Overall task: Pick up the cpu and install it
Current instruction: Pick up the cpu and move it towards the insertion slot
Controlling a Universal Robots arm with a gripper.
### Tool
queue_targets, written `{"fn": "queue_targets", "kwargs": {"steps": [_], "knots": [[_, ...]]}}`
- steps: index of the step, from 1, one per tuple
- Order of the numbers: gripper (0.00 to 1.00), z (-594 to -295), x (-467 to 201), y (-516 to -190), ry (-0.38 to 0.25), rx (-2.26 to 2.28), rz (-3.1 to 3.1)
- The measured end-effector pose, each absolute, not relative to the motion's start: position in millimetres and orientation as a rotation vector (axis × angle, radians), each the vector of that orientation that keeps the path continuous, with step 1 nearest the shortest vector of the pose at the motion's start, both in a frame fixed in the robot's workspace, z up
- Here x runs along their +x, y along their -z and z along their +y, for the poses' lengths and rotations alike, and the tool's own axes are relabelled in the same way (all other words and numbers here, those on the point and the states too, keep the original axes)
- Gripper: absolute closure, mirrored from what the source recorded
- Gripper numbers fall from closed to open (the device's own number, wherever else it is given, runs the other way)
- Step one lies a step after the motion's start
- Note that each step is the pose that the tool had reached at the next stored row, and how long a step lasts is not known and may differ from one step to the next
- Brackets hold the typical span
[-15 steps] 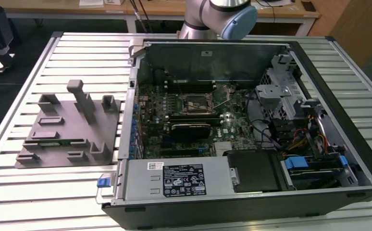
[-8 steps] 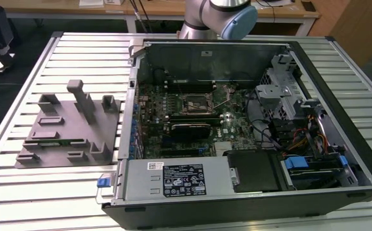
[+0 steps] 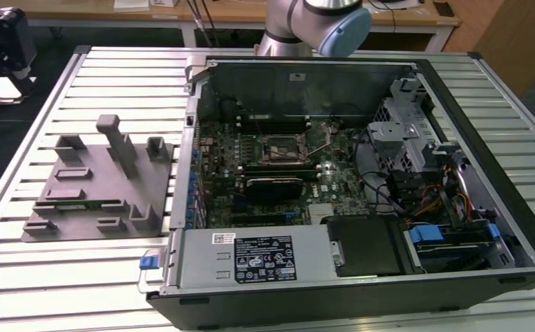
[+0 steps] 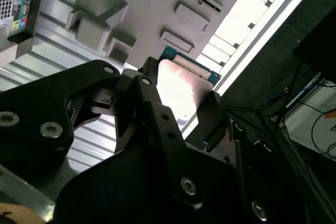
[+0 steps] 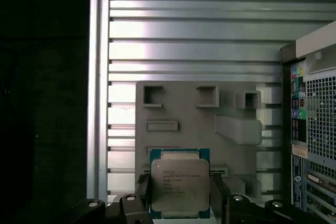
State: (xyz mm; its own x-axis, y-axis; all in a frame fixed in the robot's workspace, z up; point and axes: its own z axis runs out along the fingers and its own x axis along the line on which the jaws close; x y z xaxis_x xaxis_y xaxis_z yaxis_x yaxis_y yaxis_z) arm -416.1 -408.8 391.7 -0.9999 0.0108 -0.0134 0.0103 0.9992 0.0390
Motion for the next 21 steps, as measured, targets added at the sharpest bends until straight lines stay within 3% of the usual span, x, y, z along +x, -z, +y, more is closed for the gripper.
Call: {"fn": "queue_targets", "kwargs": {"steps": [21], "knots": [[0.46,-409,-330,-392,-0.061,0.017,3.138]]}}
